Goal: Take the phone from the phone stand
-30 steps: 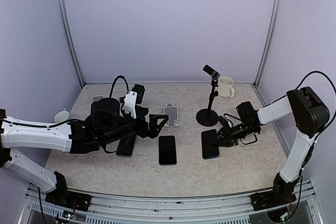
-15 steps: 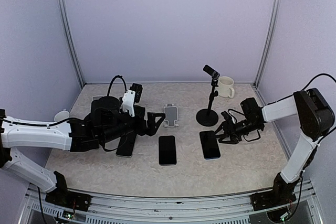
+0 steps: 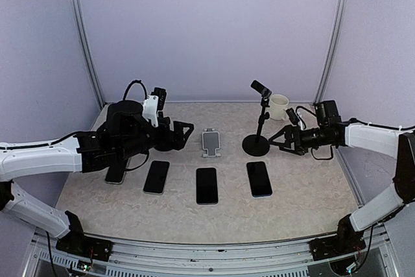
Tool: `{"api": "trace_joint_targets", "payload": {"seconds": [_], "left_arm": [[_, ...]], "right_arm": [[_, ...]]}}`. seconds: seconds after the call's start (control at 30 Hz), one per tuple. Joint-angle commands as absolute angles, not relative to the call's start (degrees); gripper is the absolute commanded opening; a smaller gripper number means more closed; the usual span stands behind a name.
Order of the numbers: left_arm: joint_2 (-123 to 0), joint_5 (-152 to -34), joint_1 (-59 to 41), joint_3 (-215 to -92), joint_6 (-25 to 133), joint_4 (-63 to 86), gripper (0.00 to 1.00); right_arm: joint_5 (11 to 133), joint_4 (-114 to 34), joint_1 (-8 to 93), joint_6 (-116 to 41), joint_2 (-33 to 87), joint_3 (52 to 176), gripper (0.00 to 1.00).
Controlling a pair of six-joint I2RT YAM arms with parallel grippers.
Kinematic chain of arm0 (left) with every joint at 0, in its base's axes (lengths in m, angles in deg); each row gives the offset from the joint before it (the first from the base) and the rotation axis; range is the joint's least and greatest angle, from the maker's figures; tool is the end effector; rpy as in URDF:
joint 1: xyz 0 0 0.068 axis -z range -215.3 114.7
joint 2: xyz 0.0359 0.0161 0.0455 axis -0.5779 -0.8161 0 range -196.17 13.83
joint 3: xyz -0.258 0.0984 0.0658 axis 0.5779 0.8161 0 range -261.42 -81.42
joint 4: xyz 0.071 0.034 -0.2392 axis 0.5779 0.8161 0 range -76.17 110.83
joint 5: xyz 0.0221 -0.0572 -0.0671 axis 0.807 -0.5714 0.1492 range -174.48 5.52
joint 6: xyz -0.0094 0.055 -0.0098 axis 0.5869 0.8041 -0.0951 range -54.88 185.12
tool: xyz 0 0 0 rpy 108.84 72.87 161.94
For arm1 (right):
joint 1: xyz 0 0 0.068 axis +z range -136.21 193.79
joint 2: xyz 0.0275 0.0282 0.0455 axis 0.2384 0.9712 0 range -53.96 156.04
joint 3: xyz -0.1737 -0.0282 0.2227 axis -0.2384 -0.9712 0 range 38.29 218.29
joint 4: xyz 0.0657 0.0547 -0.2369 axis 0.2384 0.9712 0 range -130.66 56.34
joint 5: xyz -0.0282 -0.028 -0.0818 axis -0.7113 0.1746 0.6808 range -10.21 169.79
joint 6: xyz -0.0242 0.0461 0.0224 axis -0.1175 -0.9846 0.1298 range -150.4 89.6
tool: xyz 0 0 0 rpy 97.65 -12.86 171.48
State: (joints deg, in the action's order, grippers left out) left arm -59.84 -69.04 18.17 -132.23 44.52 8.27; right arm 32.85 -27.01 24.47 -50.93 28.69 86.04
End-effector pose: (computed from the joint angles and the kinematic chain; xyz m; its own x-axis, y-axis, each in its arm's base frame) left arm 0.1806 -0.2261 0.3086 -0.3850 -0.0500 -0.9215 0.5211 0.8124 -0.2618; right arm 0.2684 0.0801 0.2258 -0.9008 0.0739 -0.4278 -0.3052 0.5930 0.7451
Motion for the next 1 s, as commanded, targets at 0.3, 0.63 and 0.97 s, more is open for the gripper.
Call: {"api": "trace_joint_targets", "payload": {"seconds": [0.3, 0.63, 0.97], "left_arm": [[-53.06, -76.71, 0.42, -134.77, 37.88, 21.56, 0.99], [-47.2, -76.85, -2.84, -123.23, 32.97, 21.22, 0.99], [-44.9, -75.62, -2.82, -117.75, 32.1, 20.25, 0.99]], "right_arm": [[44.12, -31.6, 23.66, -48.55, 13.57, 89.98, 1.0], [46.44, -41.9, 23.54, -52.25, 3.26, 73.73, 1.0], [48.4, -45.21, 23.44, -53.97, -3.77, 64.16, 1.0]]}}
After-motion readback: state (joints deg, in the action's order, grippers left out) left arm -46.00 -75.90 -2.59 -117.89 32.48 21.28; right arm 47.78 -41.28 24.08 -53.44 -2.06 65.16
